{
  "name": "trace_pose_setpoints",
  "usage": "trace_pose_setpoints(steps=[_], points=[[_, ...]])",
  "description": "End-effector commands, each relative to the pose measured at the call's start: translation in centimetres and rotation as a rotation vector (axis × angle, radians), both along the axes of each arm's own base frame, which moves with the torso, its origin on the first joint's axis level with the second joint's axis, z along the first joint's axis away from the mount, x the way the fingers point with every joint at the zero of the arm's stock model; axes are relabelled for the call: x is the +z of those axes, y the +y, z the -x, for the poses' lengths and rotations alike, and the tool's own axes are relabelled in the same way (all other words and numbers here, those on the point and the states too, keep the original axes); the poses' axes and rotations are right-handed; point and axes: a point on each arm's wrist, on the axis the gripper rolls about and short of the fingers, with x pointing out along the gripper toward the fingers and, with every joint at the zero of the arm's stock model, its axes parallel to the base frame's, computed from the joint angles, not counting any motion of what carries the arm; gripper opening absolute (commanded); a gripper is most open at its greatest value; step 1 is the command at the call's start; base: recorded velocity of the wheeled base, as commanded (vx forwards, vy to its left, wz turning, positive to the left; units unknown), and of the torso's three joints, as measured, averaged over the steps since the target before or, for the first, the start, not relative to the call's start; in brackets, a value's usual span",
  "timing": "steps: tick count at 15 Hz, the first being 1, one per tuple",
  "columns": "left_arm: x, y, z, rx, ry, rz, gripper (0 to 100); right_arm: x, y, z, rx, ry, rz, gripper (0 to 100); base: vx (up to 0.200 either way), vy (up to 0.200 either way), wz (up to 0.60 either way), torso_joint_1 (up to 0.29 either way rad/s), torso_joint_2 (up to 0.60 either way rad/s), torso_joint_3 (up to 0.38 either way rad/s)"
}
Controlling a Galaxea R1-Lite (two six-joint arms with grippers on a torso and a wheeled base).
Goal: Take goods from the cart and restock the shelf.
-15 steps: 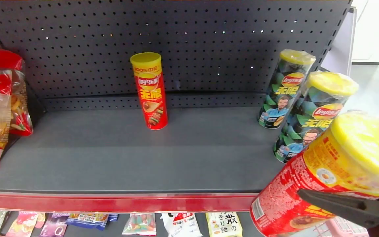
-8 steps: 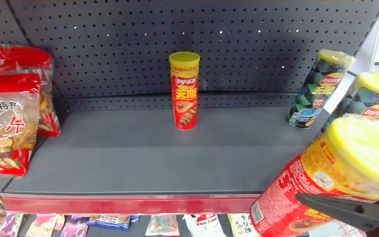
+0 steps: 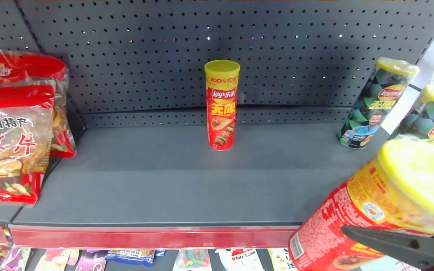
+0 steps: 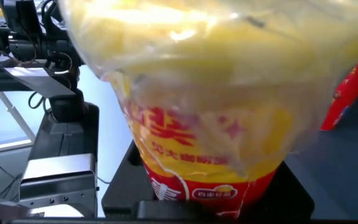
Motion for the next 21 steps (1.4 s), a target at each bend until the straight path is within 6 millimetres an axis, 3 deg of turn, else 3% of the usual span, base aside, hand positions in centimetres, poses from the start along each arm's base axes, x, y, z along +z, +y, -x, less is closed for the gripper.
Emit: trace_pose_setpoints(steps=[1,6,13,17,21], points=[[0.0,0.0,0.0,0.000,0.002,0.001,100,0.1,-0.1,0.1,0.001,-0.005,-0.002,0,0.000,0.000,0.00,0.000,0.00,0.000],[0.0,0.0,0.0,0.000,0.002,0.000,100,0.7,-0.4,0.4,-0.008,-0.035,-0.021,0,0.000,0.000,0.00,0.000,0.00,0.000],[0.0,0.0,0.0,-0.001,0.002,-0.009,100,-1.0,-1.3,1.3,-0.024,0.001,0.005,0,0.000,0.000,0.00,0.000,0.00,0.000],[0.0,0.0,0.0,-0.001,0.002,-0.020,100,-1.0,-1.2,1.4,-0.021,0.003,0.006,0,0.150,0.000,0.00,-0.008,0.00,0.003],[0.0,0.0,0.0,-0.001,0.002,-0.020,100,-1.2,-1.0,1.3,-0.007,0.011,0.012,0,0.000,0.000,0.00,0.000,0.00,0.000]])
